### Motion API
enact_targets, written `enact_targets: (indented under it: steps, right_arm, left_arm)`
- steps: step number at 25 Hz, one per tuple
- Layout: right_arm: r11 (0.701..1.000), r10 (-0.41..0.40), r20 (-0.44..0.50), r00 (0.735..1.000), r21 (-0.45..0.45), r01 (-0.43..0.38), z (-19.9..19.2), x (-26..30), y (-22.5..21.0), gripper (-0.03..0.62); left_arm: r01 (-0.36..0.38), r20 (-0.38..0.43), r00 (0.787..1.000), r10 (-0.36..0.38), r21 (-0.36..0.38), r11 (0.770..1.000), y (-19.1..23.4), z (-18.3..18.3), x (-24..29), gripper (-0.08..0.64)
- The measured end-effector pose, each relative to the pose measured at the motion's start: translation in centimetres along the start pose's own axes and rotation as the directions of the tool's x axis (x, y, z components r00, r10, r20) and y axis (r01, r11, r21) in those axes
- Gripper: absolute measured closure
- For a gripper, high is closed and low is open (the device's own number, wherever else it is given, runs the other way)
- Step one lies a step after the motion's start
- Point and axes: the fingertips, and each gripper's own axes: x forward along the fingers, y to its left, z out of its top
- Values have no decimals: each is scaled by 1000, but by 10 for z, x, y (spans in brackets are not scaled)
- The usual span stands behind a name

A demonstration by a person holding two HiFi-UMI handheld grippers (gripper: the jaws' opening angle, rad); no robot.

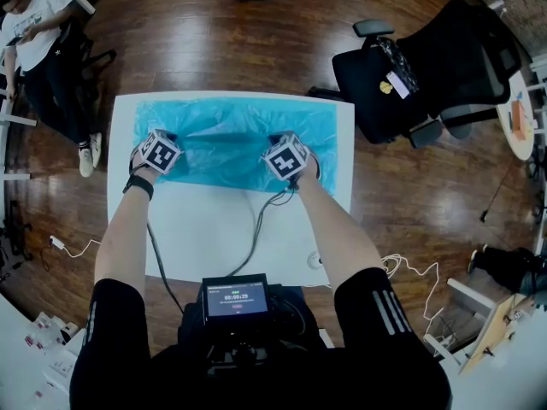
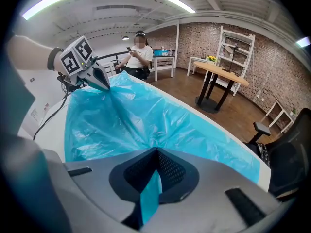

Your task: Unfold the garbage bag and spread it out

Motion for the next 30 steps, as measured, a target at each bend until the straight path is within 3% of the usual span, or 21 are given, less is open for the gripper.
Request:
enact_targets:
  steps: [6,9,16,23,30]
  right_arm:
    - [1000,9,4,1000,9,-9,0,3,-1,583]
    - [1000,15,2,1000,13,-15,-2,4,0,548]
    - [1000,13,64,998,9,-14,7,-13,-1,516]
    - [1000,-18,99,995,3,18,7,-34,-17,506]
    - [998,-66,108,992,18,64,1,-56,-45,505]
  left_arm:
    - [-32,-19,999,33,16,999,6,1,-3,560]
    - [-26,-21,999,26,14,1000,6,-2,-1,560]
    - [-27,-19,999,27,15,1000,7,-2,0,560]
    - [-64,-30,997,64,28,998,13,1,-6,560]
    - [-44,-21,999,44,20,999,10,0,1,560]
